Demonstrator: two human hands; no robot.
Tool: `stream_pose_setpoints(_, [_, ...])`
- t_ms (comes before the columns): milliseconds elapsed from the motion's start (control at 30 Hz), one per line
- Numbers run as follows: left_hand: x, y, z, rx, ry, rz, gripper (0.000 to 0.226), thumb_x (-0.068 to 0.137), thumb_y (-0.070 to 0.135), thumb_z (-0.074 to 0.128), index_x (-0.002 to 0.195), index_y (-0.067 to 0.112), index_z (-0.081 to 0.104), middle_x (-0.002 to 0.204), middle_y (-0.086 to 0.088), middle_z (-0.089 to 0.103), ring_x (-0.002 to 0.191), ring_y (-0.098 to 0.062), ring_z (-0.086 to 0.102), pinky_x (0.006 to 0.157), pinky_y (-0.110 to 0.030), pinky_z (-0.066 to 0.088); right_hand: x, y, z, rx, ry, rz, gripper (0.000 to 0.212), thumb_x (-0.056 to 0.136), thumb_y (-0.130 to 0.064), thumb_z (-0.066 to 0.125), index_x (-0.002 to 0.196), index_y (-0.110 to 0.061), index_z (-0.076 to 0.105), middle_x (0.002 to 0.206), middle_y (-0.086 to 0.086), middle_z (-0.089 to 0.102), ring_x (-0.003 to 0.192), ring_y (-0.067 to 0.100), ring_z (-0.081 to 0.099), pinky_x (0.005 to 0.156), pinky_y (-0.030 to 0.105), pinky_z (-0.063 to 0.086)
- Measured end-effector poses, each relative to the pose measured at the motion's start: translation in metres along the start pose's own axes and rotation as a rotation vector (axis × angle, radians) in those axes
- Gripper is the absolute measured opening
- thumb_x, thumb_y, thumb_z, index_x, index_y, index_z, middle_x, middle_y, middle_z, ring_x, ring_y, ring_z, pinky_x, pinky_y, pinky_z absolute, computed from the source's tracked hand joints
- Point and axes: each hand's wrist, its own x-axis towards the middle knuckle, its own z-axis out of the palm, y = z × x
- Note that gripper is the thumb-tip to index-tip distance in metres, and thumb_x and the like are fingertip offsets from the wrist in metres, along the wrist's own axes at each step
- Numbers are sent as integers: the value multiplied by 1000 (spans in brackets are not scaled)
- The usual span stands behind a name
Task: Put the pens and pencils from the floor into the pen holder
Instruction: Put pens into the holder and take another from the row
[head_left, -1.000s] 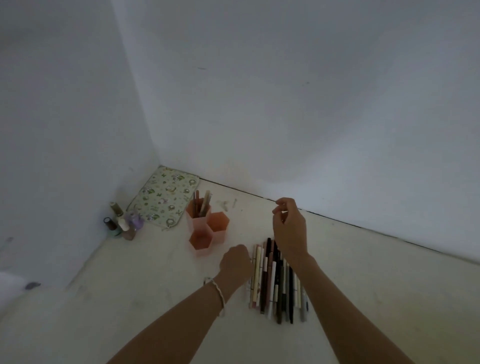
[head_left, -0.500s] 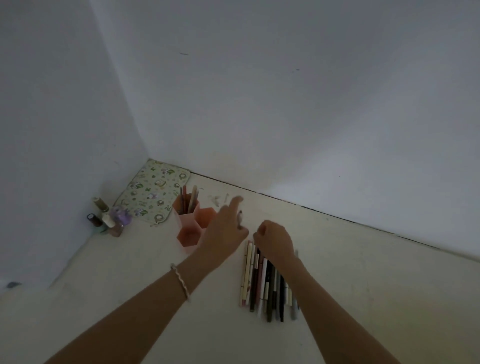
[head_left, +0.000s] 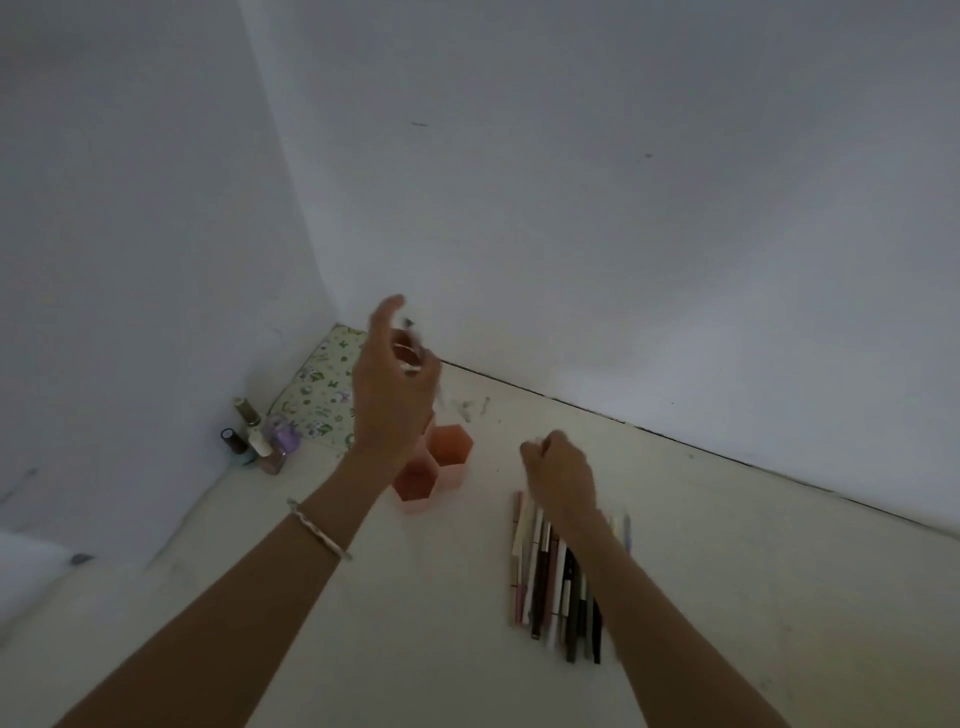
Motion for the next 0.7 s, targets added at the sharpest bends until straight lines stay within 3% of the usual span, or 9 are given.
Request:
stream_pose_setpoints(100, [14,-15,-19,26,133,-34,54,85,9,62,131,31,45,83,17,59,70,1,63,63,-4,45,8,-24,-26,326,134,-58,18,94,-25,48,87,-8,51,75,10,63,68,29,59,60,37,46])
stream_pose_setpoints(167, [7,-28,-22,119,79,3,51,87,10,60,131,30,44,81,18,58,71,2,62,65,-4,45,7,-41,-35,464,227,-140,13,98,-25,47,100,-14,53,73,5,65,63,17,59,57,25,48])
stream_pose_setpoints(233, [-3,-40,-23,193,-30,12,51,89,11,61,132,31,43,86,13,61,75,-1,62,70,-13,50,1,-60,-37,574,305,-231,17,102,-26,44,116,-20,49,72,-1,63,58,7,55,52,12,43])
stream_pose_setpoints(333, [-17,-56,-22,272,-170,33,41,89,11,62,126,25,53,101,3,65,94,-14,63,84,-30,52,-10,-81,-32,686,337,-346,23,103,-20,43,126,-21,42,79,1,64,65,9,60,56,14,47])
stream_pose_setpoints(400, [-19,-63,-25,397,-147,52,36,81,5,67,115,17,67,120,-7,63,116,-27,56,101,-45,43,-19,-91,-23,697,322,-420,20,102,-17,45,120,-26,42,83,2,67,66,10,62,57,14,48])
stream_pose_setpoints(467, [-15,-64,-34,442,-72,-9,40,75,-2,65,111,15,72,129,-10,59,124,-30,50,107,-49,37,-28,-97,-10,676,297,-479,21,102,-18,46,117,-32,41,89,1,69,70,7,64,61,16,51])
stream_pose_setpoints(600, [-3,-57,-59,363,-61,-38,48,71,-13,55,110,11,70,123,-8,59,119,-25,51,105,-40,40,-34,-103,20,510,237,-531,18,101,-24,47,116,-34,43,100,-12,64,82,2,63,70,22,53])
stream_pose_setpoints(700, [2,-46,-68,293,-71,-33,47,73,-15,52,109,11,68,115,-3,59,102,-16,57,91,-33,49,-32,-97,38,313,168,-570,14,101,-20,50,114,-19,53,105,-3,64,92,13,63,79,35,55])
